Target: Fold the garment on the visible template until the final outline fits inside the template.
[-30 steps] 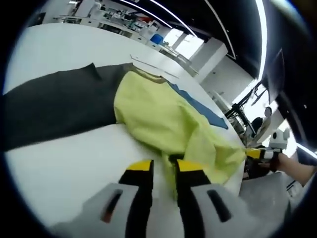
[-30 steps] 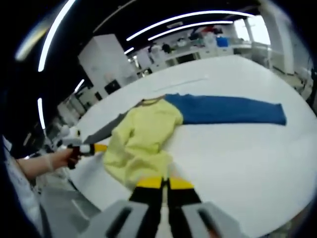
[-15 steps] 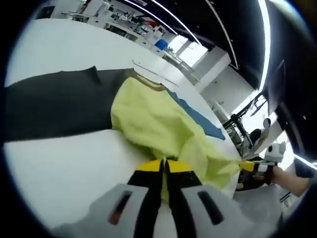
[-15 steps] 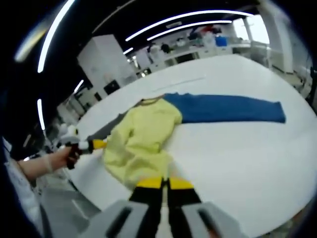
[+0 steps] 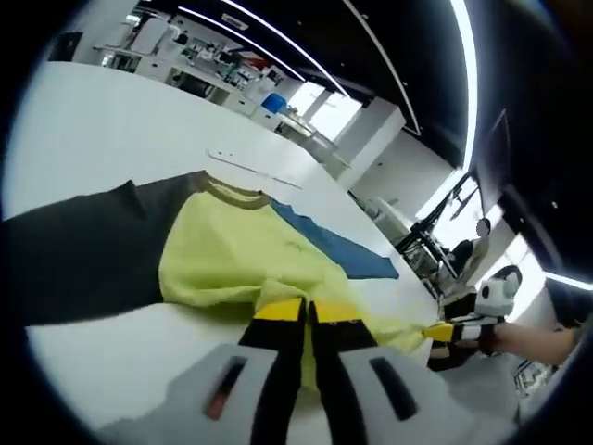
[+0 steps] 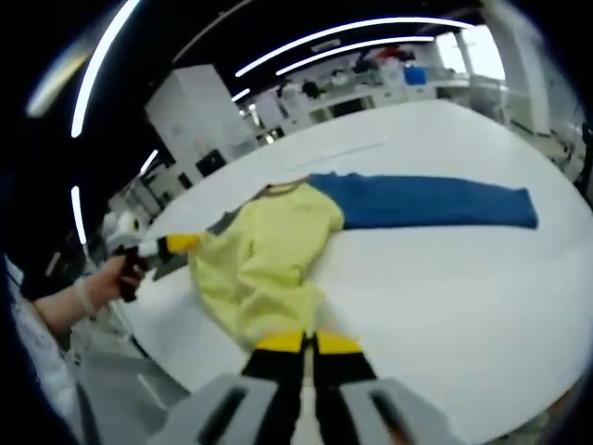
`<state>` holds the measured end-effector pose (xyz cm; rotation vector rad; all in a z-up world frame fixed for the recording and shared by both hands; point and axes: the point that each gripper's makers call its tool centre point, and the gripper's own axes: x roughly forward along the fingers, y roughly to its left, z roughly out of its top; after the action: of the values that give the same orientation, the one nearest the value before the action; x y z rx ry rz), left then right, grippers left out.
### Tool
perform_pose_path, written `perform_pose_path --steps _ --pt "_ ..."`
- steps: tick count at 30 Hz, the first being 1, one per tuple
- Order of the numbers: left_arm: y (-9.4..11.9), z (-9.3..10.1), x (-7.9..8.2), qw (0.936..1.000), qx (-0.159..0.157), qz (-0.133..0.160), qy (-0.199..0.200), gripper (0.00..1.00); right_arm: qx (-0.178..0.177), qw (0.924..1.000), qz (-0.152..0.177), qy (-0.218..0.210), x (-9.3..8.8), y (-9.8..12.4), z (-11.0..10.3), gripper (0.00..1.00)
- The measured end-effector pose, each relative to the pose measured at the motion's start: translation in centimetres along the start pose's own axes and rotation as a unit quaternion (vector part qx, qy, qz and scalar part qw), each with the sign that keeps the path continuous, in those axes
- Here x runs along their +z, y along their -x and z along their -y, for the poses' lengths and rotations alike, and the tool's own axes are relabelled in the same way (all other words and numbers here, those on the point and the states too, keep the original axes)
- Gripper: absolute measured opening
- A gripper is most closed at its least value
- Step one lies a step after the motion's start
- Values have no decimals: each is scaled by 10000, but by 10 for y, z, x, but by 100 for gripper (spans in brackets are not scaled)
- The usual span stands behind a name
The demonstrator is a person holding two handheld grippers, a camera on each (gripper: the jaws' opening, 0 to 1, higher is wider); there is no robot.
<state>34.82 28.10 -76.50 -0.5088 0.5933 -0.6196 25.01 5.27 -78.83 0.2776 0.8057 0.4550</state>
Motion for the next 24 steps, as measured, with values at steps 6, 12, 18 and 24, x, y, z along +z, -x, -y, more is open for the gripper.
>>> perform_pose_path --steps 6,12,18,24 --pt "-17 -7 -1 9998 81 -170 -93 0 -8 10000 3 -43 -1 -1 1 0" --pt "-33 -6 -12 9987 43 -448 -242 0 -20 10000 -3 -53 -1 -1 2 0" --pt "-40 -13 -20 9978 65 -603 -265 0 -34 9999 21 -119 -1 -1 5 0" --pt "-39 -15 -20 9976 54 -632 -274 0 -40 9999 21 -128 -1 -1 4 0"
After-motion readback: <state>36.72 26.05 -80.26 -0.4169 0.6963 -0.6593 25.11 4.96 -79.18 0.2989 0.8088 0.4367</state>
